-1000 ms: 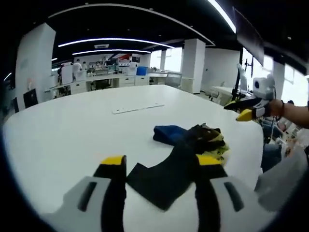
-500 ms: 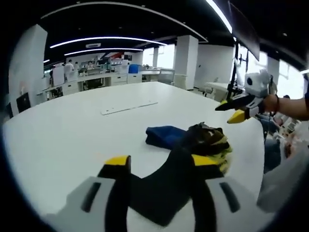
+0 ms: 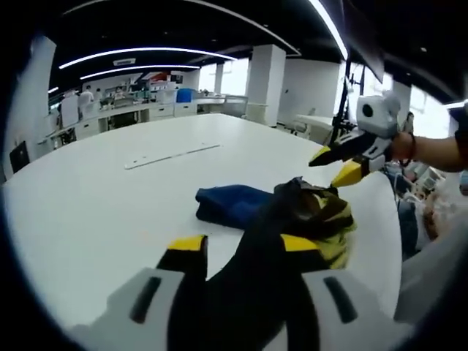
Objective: Fold the garment on the visible template until the final outline fits inside the template.
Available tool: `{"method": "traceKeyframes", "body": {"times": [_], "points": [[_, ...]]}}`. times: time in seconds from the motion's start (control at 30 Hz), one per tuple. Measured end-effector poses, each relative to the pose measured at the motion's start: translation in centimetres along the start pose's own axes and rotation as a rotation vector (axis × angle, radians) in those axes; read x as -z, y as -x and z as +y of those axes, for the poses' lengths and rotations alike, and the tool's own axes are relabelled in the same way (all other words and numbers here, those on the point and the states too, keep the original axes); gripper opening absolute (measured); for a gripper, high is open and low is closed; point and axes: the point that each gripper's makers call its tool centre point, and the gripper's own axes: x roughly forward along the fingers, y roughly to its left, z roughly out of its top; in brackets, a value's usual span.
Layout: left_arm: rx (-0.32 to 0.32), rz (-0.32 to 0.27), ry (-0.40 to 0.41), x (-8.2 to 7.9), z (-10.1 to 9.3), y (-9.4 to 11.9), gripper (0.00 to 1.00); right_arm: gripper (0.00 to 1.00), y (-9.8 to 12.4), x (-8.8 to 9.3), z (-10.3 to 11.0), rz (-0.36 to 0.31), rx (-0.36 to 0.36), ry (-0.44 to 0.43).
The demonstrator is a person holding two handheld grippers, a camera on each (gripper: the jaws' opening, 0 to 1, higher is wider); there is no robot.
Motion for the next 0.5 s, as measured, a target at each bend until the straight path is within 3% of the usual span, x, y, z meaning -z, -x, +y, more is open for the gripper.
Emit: {"method": "traceKeyframes", "body": {"times": [0.3, 0.5], "points": [[0.092, 0.004, -0.025, 0.2, -0.7, -2.0, 0.29, 0.26, -0.4, -0.2, -0.1, 0.01, -0.023, 0.048], [0.172, 0.004, -0.016, 0.1, -0.9, -3.0, 0.25, 0.26, -1.3, 0.7, -0.4, 0.055, -0.059, 0.069]]}}
